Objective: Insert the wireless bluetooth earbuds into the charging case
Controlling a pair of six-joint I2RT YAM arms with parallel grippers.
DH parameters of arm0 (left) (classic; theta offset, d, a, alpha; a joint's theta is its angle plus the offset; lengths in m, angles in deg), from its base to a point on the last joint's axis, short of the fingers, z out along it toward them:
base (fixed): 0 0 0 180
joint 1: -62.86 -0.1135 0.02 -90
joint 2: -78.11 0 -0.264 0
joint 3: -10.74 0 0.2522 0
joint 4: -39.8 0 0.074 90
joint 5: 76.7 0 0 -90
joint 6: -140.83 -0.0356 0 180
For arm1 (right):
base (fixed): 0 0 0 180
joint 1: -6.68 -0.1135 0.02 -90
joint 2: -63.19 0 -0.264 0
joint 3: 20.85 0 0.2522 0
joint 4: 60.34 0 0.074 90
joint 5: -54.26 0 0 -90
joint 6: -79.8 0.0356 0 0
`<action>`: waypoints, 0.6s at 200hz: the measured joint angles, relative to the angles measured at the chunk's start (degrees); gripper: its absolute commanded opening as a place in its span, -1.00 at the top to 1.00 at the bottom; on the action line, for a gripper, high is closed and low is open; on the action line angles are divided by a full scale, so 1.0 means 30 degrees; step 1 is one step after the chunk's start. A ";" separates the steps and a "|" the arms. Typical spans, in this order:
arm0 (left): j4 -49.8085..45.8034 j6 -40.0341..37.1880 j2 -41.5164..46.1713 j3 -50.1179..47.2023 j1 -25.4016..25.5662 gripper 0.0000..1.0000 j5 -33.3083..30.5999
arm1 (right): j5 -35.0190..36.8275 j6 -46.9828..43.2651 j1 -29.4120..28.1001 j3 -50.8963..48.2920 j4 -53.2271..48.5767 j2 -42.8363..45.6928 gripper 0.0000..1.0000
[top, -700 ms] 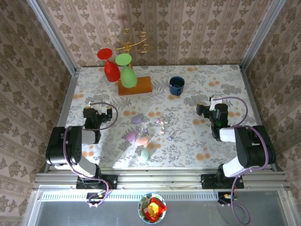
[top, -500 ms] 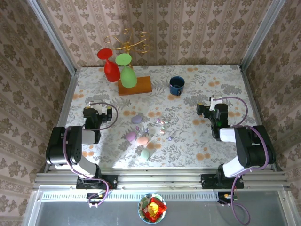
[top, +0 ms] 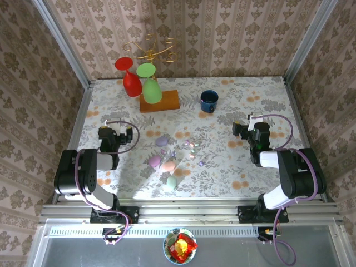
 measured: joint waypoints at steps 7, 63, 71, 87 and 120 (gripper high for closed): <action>0.0000 0.0000 0.0000 0.0000 0.0000 -1.00 0.0022 | -0.0007 0.0000 0.0000 0.0000 0.0000 0.0000 -1.00; -0.0889 -0.0328 0.1865 -0.0044 0.0998 -1.00 -0.0736 | -0.0022 -0.0015 -0.0036 0.0015 -0.1202 0.0816 -1.00; -0.1275 -0.0481 0.2769 -0.0036 0.1297 -1.00 -0.0911 | -0.0022 -0.0022 -0.0036 0.0036 -0.1749 0.1421 -1.00; -0.2492 -0.0627 0.4838 0.0000 0.2062 -1.00 -0.1457 | 0.0000 0.0000 -0.0182 0.0189 -0.2965 0.2907 -1.00; -0.6725 -0.0707 0.8320 0.1005 0.4277 -1.00 -0.2645 | 0.0087 0.0517 -0.0918 0.0940 -0.5370 0.5348 -1.00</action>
